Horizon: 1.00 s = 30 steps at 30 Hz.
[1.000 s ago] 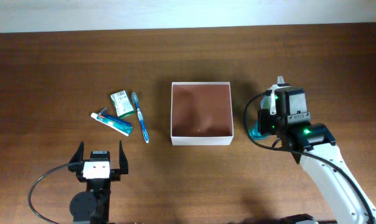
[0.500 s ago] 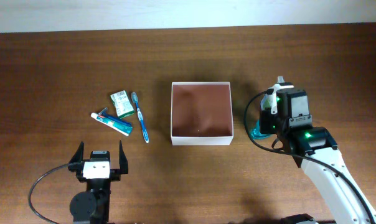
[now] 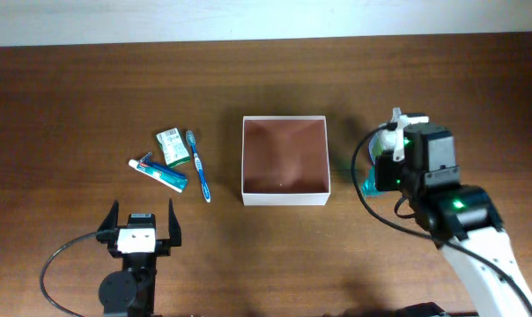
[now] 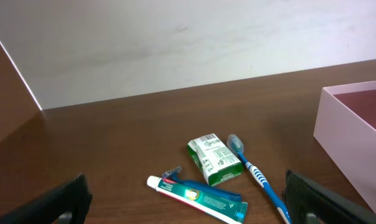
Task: Pack container
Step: 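Lift the Listerine bottle with the right gripper and place it in the box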
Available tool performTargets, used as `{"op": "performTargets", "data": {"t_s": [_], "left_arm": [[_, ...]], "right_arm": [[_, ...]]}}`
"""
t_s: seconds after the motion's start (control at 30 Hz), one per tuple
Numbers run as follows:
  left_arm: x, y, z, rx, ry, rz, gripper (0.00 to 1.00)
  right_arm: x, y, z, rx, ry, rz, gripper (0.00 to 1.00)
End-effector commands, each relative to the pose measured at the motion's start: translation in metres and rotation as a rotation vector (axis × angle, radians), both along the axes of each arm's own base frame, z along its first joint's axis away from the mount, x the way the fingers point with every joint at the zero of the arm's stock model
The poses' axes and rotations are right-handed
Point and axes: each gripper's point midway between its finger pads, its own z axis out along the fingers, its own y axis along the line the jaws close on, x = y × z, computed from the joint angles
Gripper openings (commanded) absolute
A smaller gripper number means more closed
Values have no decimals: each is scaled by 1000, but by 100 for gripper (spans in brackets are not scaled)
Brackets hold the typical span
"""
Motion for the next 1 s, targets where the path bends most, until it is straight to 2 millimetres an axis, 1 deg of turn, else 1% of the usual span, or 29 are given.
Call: {"op": "performTargets", "data": {"t_s": [0.0,0.07,0.13,0.23,0.33,0.37,0.4,0.5,0.6,0.63,0.7,0.77,0.87,0.97], "left_arm": [[0,2,-1,13,-2,8,99],[0,2,-1,13,-2,8,99],[0,2,-1,13,-2,9,99],[0,2,-1,13,-2,8,99],[0,2,-1,13,-2,8,99],[0,2,-1,13,-2,8,99],[0,2,-1,13,-2,9,99],[0,2,-1,13,-2,8,99],[0,2,-1,13,-2,8,99],[0,2,-1,13,-2,8,99],[0,2,-1,13,-2,9,99],[0,2,-1,13,-2,8,99],[0,2,-1,13,-2,8,99],[0,2,-1,13,-2,9,99]], "right_arm": [[1,20,74,57,-170,31,18],[1,32,92,101,-207,39,18],[6,38,106,129,-244,18,18],[18,45,113,150,-277,-6,18],[36,60,109,183,-278,-6,18],[45,69,106,185,-271,6,18],[48,72,104,182,-264,10,18],[71,94,98,159,-225,30,18],[91,109,101,116,-203,26,18],[94,112,101,110,-199,27,18],[105,125,102,91,-187,33,18],[114,131,100,72,-179,28,18],[122,135,88,76,-157,-3,18],[129,139,68,70,-115,-14,18]]}}
